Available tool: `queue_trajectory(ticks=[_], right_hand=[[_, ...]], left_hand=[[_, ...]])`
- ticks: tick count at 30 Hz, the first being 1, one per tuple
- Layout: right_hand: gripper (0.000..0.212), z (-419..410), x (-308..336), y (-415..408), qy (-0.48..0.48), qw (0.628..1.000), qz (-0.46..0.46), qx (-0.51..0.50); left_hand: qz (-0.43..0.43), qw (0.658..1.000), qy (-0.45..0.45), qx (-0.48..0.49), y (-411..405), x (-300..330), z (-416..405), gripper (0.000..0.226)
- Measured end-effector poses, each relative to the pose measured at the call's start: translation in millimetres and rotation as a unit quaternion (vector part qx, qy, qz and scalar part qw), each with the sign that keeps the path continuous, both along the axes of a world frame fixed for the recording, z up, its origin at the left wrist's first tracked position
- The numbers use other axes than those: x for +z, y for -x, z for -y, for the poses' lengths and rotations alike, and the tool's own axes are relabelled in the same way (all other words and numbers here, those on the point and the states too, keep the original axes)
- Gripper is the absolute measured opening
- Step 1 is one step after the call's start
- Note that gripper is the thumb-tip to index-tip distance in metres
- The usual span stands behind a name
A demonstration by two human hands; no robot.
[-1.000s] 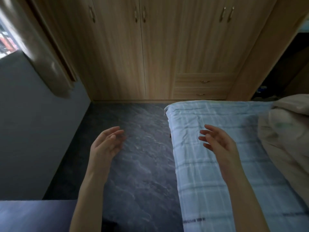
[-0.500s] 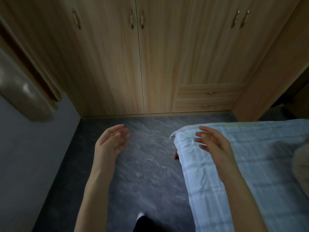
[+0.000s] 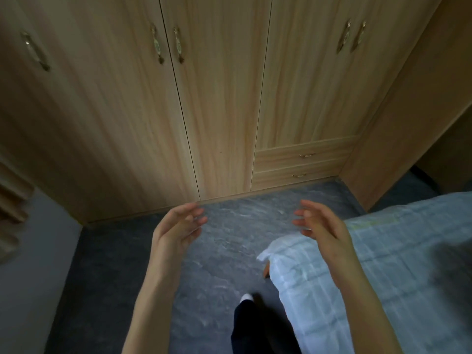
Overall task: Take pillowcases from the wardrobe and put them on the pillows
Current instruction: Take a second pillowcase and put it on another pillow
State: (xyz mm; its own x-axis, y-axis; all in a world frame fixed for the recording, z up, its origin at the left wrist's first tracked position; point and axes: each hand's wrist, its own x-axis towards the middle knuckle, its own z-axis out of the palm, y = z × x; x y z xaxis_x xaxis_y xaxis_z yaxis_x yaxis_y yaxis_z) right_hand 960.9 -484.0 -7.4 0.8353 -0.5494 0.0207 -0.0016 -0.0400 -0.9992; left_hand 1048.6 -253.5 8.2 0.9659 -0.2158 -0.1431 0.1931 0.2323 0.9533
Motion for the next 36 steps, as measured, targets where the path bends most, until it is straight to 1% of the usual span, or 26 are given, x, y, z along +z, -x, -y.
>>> queue_trajectory(ticks=[3, 9, 13, 18, 23, 27, 30, 34, 36], right_hand=[[0.022, 23, -2, -58, -0.005, 1.000, 0.009, -0.013], [0.020, 84, 26, -164, 0.000, 0.999, 0.027, -0.040], [0.020, 123, 40, -213, 0.013, 0.996, 0.047, -0.068], [0.022, 148, 26, -264, 0.001, 0.997, 0.023, -0.076], [0.022, 173, 6, -325, -0.008, 0.994, -0.005, -0.112], [0.024, 201, 5, -369, 0.003, 0.986, -0.012, -0.166], [0.025, 221, 6, -385, 0.000, 0.976, -0.007, -0.215], [0.026, 246, -1, -377, -0.008, 0.948, -0.026, -0.318], [0.027, 258, -3, -364, -0.026, 0.929, -0.027, -0.368]], left_hand=[[-0.003, 1.000, -0.001, -0.006, -60, -2, 31, 0.024], [0.026, 0.997, 0.014, -0.070, -179, 18, 109, 0.018], [0.040, 0.993, 0.042, -0.104, -242, 22, 147, 0.031], [0.032, 0.989, 0.030, -0.145, -313, 12, 192, 0.020], [0.035, 0.974, 0.030, -0.223, -395, 6, 252, 0.025], [0.033, 0.956, 0.028, -0.289, -457, 9, 300, 0.022], [0.023, 0.941, 0.015, -0.337, -487, 9, 342, 0.022], [0.003, 0.903, -0.004, -0.429, -493, -2, 407, 0.017], [-0.014, 0.880, -0.008, -0.474, -482, -7, 441, 0.023]])
